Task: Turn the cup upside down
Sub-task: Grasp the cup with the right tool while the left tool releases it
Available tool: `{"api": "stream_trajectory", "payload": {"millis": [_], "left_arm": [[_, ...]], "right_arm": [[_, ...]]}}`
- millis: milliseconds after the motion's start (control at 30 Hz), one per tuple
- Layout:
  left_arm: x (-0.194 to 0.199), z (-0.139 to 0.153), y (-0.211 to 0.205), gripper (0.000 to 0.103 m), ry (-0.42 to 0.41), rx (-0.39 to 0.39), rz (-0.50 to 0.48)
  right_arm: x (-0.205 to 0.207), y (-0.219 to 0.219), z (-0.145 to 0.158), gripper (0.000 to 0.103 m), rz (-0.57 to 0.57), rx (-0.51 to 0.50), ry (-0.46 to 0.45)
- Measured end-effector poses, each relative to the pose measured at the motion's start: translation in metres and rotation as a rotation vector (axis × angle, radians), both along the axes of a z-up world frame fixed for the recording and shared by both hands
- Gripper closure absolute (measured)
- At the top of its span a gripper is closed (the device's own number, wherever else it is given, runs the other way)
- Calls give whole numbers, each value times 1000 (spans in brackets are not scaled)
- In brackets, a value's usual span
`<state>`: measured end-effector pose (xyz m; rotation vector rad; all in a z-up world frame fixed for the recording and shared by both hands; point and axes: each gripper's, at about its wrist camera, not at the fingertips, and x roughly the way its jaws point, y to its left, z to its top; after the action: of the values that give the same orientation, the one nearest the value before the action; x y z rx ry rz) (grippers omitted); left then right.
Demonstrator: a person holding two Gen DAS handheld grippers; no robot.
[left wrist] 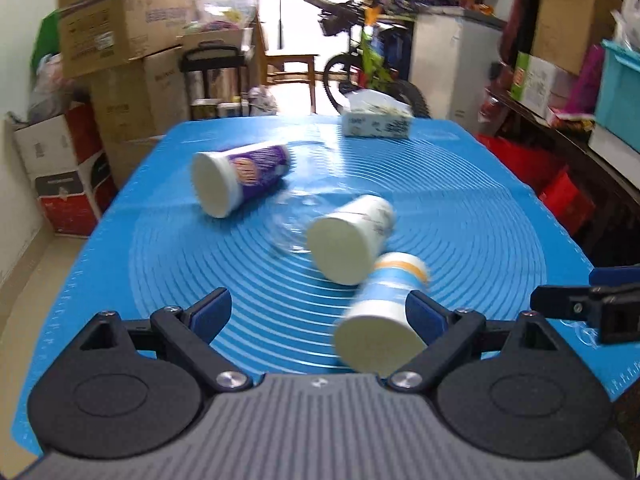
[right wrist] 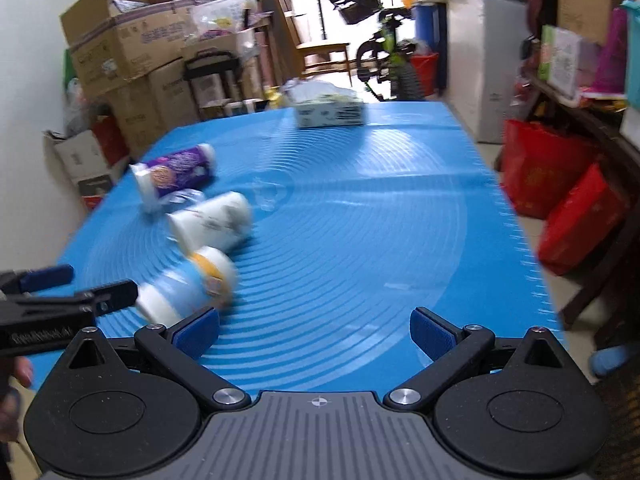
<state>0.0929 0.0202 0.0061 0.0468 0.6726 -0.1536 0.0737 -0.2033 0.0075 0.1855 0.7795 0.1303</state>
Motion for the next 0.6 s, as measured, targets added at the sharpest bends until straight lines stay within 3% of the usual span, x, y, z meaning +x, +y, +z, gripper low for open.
{"api": "stream_trajectory", "payload": {"millis": [300, 433, 600], "left_arm": [[11, -15, 62, 10, 26, -2, 140], [14, -29, 83, 10, 47, -6, 206], [15, -35, 95, 10, 59, -14, 220]], "right_arm": [[54, 47, 0, 1, 27, 91, 111], [74, 58, -13, 6, 14, 140, 180], [92, 66, -29, 13, -5, 164, 255]]}}
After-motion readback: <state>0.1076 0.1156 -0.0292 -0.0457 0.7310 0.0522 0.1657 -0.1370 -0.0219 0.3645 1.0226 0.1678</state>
